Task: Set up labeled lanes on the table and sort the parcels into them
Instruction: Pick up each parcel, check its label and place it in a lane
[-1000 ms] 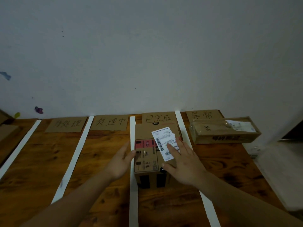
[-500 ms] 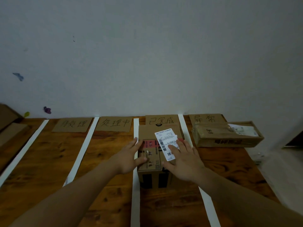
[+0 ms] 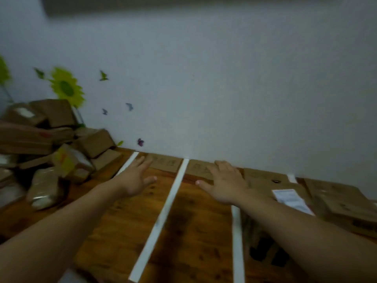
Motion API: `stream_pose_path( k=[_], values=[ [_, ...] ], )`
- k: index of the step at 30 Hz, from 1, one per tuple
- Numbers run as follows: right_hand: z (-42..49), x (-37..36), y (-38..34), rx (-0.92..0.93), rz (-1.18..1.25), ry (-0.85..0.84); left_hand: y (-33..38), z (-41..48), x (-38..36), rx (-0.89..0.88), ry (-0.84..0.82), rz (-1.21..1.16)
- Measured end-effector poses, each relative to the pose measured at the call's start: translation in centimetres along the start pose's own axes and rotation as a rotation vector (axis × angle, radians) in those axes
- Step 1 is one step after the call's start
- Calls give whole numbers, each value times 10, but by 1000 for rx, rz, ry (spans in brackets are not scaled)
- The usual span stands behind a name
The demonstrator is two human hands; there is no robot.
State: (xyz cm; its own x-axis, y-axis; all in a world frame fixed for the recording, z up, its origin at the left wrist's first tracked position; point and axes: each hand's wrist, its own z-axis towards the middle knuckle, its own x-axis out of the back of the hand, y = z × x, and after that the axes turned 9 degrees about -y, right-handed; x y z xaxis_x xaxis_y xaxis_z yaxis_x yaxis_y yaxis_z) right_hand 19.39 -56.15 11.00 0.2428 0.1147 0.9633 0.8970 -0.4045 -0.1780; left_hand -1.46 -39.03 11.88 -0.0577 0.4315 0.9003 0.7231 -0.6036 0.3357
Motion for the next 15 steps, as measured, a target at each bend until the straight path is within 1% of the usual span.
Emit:
stream_pose_path(
  k=[5, 8, 12, 15],
  values=[
    [58, -1, -156, 152, 49, 4, -154, -47, 61, 154, 73, -1],
    [84, -6, -237, 218, 77, -13, -228, -77, 89, 252, 56, -45],
    [119, -15, -319, 270, 42, -69, -308, -100, 117, 333, 90, -130],
    [149, -22, -364, 306, 16, -101, -353, -100, 126, 361, 131, -294]
  ],
)
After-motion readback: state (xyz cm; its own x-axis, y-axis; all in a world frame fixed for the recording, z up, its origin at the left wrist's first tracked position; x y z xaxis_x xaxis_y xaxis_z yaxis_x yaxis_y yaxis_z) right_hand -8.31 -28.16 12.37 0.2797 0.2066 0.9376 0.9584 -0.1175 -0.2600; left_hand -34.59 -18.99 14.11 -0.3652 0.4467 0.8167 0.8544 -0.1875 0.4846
